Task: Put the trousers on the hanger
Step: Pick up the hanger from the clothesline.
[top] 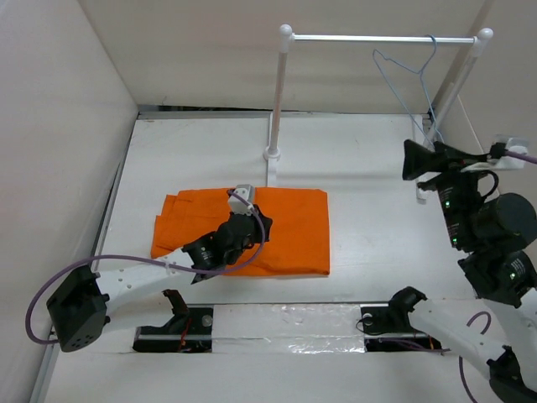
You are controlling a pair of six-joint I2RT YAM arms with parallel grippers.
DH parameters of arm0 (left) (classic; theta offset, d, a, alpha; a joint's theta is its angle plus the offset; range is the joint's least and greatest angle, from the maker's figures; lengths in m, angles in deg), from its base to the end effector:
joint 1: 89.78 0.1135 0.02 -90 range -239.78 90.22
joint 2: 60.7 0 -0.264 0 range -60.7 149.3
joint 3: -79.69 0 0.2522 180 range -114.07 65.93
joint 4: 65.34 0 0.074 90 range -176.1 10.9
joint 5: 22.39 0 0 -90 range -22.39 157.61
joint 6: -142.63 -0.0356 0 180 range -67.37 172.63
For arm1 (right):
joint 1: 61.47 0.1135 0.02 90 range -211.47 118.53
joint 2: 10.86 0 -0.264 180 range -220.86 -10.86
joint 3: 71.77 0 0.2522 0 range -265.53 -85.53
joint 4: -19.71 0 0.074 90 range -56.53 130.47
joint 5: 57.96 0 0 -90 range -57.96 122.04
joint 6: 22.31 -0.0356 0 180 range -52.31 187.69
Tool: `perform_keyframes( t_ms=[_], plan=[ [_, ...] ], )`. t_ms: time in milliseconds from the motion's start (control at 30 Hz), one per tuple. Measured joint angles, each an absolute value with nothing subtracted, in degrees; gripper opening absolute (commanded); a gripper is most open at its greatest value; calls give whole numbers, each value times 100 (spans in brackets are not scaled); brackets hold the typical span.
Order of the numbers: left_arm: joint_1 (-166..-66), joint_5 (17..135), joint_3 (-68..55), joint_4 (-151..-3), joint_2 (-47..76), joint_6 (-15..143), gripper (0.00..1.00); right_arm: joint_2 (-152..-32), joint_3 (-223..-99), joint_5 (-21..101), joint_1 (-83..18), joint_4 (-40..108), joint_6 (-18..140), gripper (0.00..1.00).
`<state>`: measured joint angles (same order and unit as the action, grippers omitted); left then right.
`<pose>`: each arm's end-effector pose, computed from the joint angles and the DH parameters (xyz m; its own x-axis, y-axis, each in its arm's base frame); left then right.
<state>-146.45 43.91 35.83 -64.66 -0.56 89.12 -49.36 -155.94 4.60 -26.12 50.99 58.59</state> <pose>0.1402 -0.1871 0.2431 -0.4473 -0.3109 -0.8386 0.3562 0.7982 -0.4859 0.0845 0.0398 0.4845 0.1765 0.2973 -0.9383 -0.1796 0.9470 0.2663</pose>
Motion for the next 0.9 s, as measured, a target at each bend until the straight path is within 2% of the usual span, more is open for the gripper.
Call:
perform_keyframes(
  t_ms=[67, 167, 300, 433, 667, 900],
  plan=[
    [-14645, 4472, 3351, -6331, 140, 8726, 0, -5094, -15859, 328, -3165, 5129, 6099, 85],
    [-14645, 4550, 3075, -6169, 383, 8445, 0, -5819, -16259, 643, -4354, 5134, 6344, 86],
    [-14642, 4660, 3012, -6020, 481, 8115, 0, -7032, -16451, 1874, -5892, 5029, 6386, 84],
    [-14642, 4786, 3126, -5734, 459, 7811, 0, -8046, -16351, 3286, -6928, 4922, 6268, 82],
    [-14642, 4992, 3510, -5612, 97, 7555, 0, -8993, -16633, 4545, -7772, 4675, 6263, 81],
    [-14642, 5180, 3524, -5553, -54, 7546, 0, -9546, -17424, 5246, -7982, 4620, 6600, 78]
  ],
)
